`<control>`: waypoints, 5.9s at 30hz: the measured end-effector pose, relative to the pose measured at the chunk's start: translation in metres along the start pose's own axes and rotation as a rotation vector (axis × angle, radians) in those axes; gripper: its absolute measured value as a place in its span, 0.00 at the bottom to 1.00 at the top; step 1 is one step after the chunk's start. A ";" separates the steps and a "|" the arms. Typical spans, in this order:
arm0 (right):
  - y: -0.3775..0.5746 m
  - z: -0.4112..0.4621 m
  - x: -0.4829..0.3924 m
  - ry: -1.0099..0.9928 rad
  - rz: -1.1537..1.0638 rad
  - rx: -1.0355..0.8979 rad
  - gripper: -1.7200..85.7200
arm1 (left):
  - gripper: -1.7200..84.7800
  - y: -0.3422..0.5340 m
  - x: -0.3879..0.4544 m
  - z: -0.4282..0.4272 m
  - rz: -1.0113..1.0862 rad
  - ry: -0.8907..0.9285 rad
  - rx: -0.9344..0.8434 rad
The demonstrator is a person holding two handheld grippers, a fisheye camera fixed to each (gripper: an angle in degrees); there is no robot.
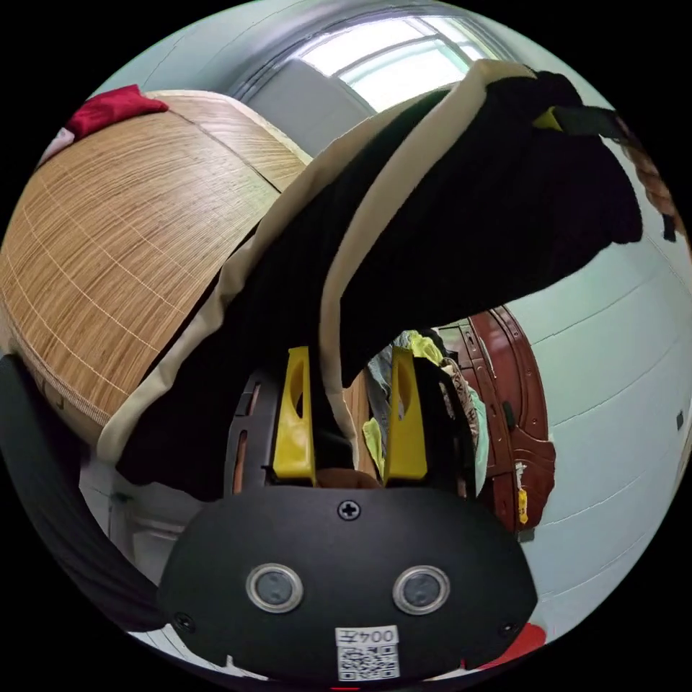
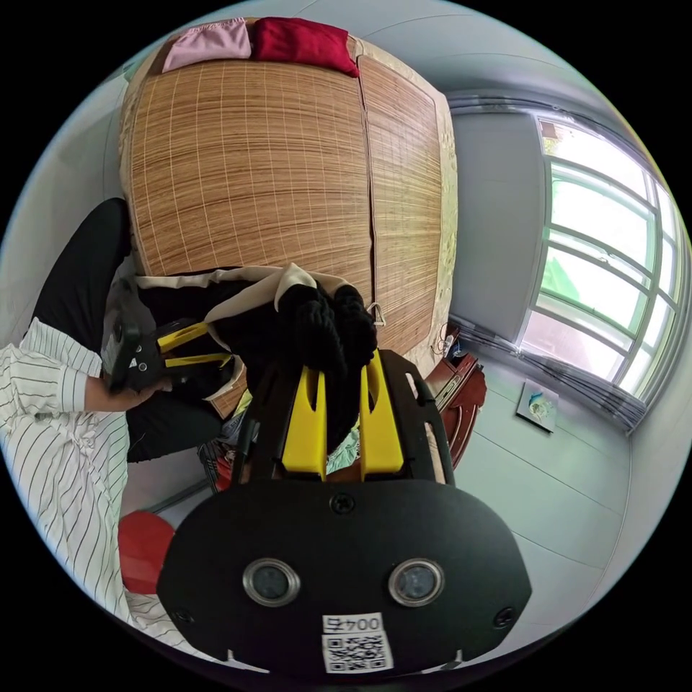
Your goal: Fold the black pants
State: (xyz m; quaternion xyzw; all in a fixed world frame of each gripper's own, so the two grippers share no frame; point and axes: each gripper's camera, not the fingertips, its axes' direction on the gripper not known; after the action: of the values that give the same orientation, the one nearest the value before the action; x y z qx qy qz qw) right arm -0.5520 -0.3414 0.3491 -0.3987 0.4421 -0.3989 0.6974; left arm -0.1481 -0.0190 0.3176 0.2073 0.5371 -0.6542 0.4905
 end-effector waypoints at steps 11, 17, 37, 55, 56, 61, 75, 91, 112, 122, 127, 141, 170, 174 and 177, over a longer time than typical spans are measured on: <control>0.010 0.014 0.011 -0.034 0.032 0.046 0.10 | 0.04 -0.008 -0.014 0.004 0.205 0.058 -0.124; 0.032 0.031 0.024 -0.098 0.043 0.062 0.10 | 0.04 -0.021 -0.047 -0.013 0.344 0.090 -0.329; 0.061 0.025 0.022 -0.149 -0.008 0.183 0.10 | 0.23 -0.007 0.001 0.016 0.513 -0.483 -0.104; 0.136 -0.002 0.055 -0.136 0.079 0.207 0.10 | 0.12 -0.026 0.037 -0.012 0.510 -0.119 -0.244; 0.139 -0.003 0.056 -0.134 0.083 0.210 0.10 | 0.11 -0.027 0.041 -0.014 0.508 -0.140 -0.237; 0.179 -0.021 0.068 -0.100 0.157 0.259 0.10 | 0.05 -0.052 0.058 -0.040 0.522 -0.184 -0.167; 0.336 -0.136 0.148 0.085 0.392 0.463 0.10 | 0.02 -0.213 0.174 -0.209 0.652 -0.015 0.039; 0.434 -0.250 0.170 0.220 0.471 0.657 0.10 | 0.02 -0.284 0.233 -0.396 0.674 -0.051 0.390; 0.449 -0.055 0.092 -0.509 0.363 1.223 0.09 | 0.02 -0.281 0.167 -0.597 0.674 -0.674 0.676; 0.408 0.215 0.048 -1.046 0.651 1.045 0.09 | 0.02 -0.313 0.120 -0.356 0.744 -0.869 0.316; 0.415 0.395 -0.001 -1.238 0.896 0.801 0.10 | 0.02 -0.300 0.088 -0.170 0.809 -0.877 0.055; 0.503 0.747 -0.091 -1.391 1.314 0.219 0.10 | 0.02 -0.188 0.125 0.308 1.258 -0.941 -0.695; 0.391 0.762 -0.169 -0.983 0.981 0.223 0.10 | 0.10 -0.333 0.023 0.323 0.537 -0.410 -0.888; 0.378 0.769 -0.191 -0.924 0.931 0.162 0.08 | 0.12 -0.370 -0.038 0.258 0.342 -0.153 -0.749; 0.372 0.771 -0.195 -0.941 0.930 0.139 0.08 | 0.12 -0.393 -0.076 0.207 0.245 -0.012 -0.634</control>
State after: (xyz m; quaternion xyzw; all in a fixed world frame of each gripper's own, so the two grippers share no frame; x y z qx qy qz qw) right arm 0.1877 0.1284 0.2934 -0.2521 0.1900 0.1326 0.9395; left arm -0.4021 -0.1974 0.6443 0.1037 0.6820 -0.3920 0.6087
